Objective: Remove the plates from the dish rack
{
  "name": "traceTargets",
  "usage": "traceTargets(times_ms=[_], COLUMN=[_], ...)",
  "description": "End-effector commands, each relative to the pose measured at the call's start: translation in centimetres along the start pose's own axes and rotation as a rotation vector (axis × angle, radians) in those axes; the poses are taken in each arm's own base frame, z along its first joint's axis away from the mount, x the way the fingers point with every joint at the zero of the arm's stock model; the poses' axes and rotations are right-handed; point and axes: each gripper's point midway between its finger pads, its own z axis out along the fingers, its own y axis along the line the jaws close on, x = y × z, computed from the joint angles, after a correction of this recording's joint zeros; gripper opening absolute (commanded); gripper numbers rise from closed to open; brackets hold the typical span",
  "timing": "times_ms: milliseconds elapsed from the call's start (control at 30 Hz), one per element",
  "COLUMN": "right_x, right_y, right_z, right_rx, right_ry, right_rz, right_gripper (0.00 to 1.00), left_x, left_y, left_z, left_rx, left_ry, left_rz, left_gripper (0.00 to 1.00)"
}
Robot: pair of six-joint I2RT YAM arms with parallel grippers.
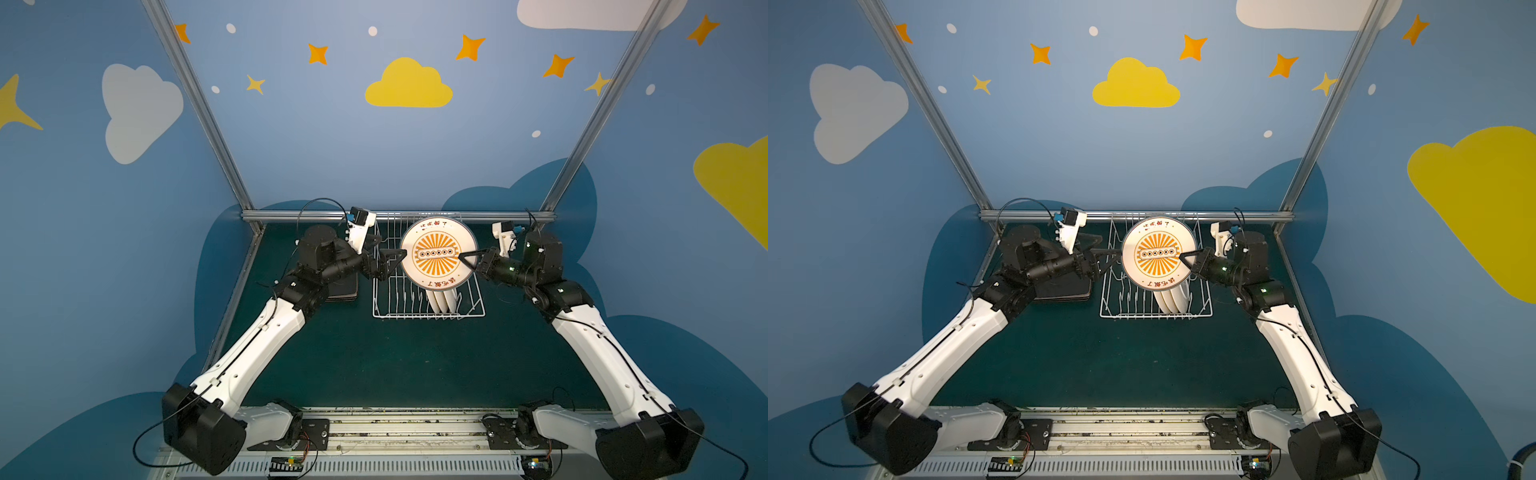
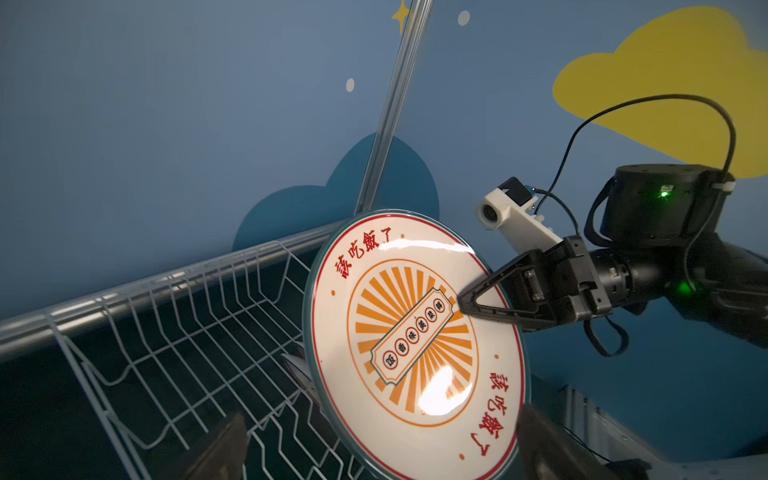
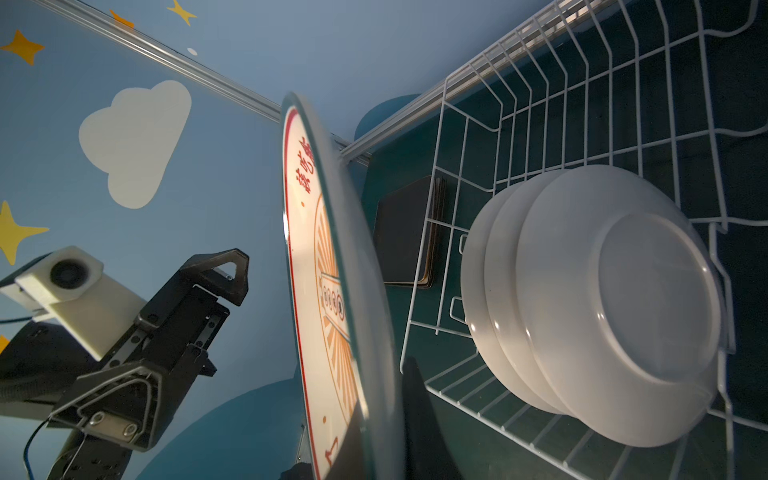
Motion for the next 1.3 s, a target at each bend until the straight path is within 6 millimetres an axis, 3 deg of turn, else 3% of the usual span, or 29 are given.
traceTargets(times_ms=[0,200,333,767,1033,1267], right_x=[-0.7,-0.4,-0.1,0.3,0.8,1.2], right_y=[2.0,2.3,2.3,2.3,2.3,1.9], right_z=[-0.3,-0.3,0.0,0.7,1.4,1.9], right_rx=[-0.088,-0.111,-0.126,-0.141,-0.151,-0.147], right_ry=[-0.021,-0.021,0.0,0.024,0.051,0.071], right_rz=[-0.081,-0.119,-0.118,-0.144,-0.154,-0.152], right_gripper=[0.0,0.0,0.0,0.0,0.0,0.0], left_x=[0.8,1.3,1.7,3.1,3.5,3.6], left_y=[-1.5,-1.1,-1.8,-2.2,-2.3,-2.0], left_z=[0.8,2.3,3.2,4.3,4.4,4.2], left_rx=[0.127,0.159,0.246,0.34,0.353,0.321], left_ry=[0.089,0.156,0.208,0.301,0.317,0.311], left_rz=[-0.155,-0.24,-0.302,-0.375,-0.392,-0.389], left_gripper=[0.98,0.96,0.9,0.56,0.29,0.15])
